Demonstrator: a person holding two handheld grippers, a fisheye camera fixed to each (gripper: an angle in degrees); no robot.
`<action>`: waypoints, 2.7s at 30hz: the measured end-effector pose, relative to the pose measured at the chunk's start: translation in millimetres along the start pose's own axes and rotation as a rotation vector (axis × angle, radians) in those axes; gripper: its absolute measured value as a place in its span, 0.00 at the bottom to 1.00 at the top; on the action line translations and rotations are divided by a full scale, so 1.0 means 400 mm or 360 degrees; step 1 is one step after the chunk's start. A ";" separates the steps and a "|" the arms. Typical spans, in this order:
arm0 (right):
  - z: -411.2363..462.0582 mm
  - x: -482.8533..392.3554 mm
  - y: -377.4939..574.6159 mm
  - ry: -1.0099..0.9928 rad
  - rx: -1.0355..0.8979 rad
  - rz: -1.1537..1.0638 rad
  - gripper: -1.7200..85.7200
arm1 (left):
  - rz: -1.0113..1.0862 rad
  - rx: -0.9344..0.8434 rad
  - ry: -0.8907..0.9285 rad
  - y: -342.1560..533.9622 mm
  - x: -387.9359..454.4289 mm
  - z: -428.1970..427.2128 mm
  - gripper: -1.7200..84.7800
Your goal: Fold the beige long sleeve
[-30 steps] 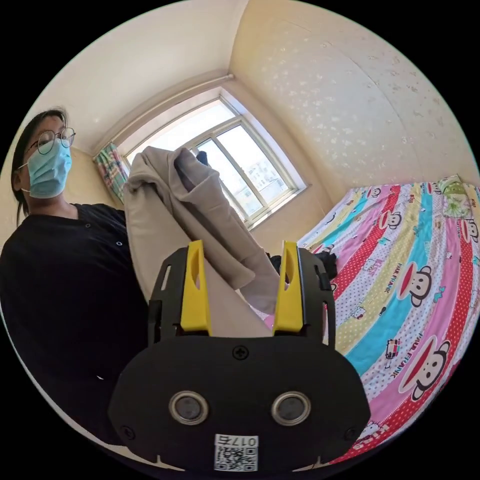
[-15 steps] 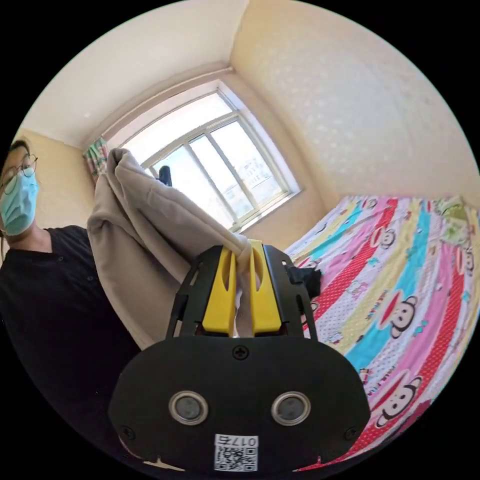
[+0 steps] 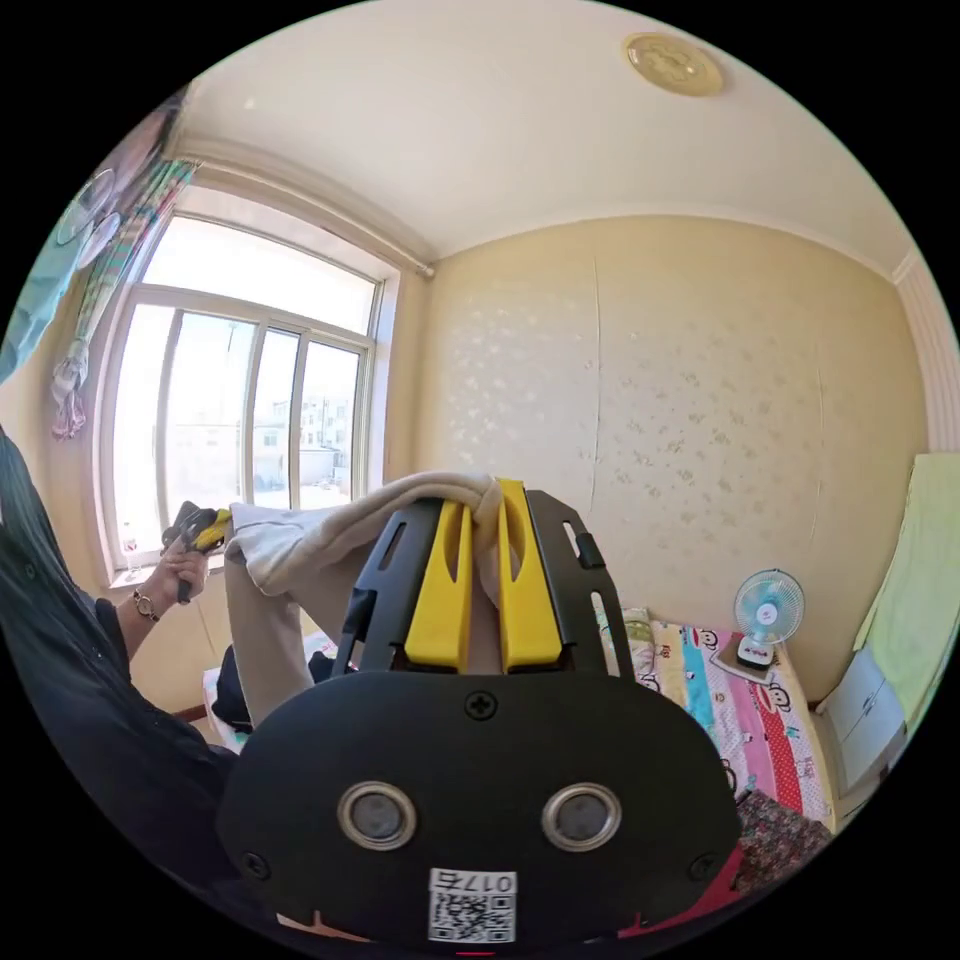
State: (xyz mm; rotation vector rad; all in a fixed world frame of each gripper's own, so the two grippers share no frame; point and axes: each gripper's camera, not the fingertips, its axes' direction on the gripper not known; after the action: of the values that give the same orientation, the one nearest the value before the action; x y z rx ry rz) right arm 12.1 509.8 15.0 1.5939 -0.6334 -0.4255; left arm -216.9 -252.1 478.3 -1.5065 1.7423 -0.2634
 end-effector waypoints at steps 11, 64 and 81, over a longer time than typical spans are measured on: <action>-0.209 0.126 -0.073 -0.0233 -0.0193 -0.0103 0.08 | 0.0342 -0.0081 -0.0061 -0.160 0.205 0.099 0.01; 0.493 0.812 1.670 -0.0305 -0.2897 0.1008 0.05 | -0.1817 0.0367 -0.1570 0.167 -0.994 -0.453 0.18; 0.693 0.523 1.409 -0.0598 -0.2915 0.0515 0.03 | -0.1551 0.0498 -0.1845 -0.062 -0.972 -0.428 0.05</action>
State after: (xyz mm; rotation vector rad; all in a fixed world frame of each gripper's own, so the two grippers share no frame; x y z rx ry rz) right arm -79.4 139.7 556.3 -0.3305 -0.4436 -0.7248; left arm -325.6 35.6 772.6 -1.6293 0.0150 -0.0813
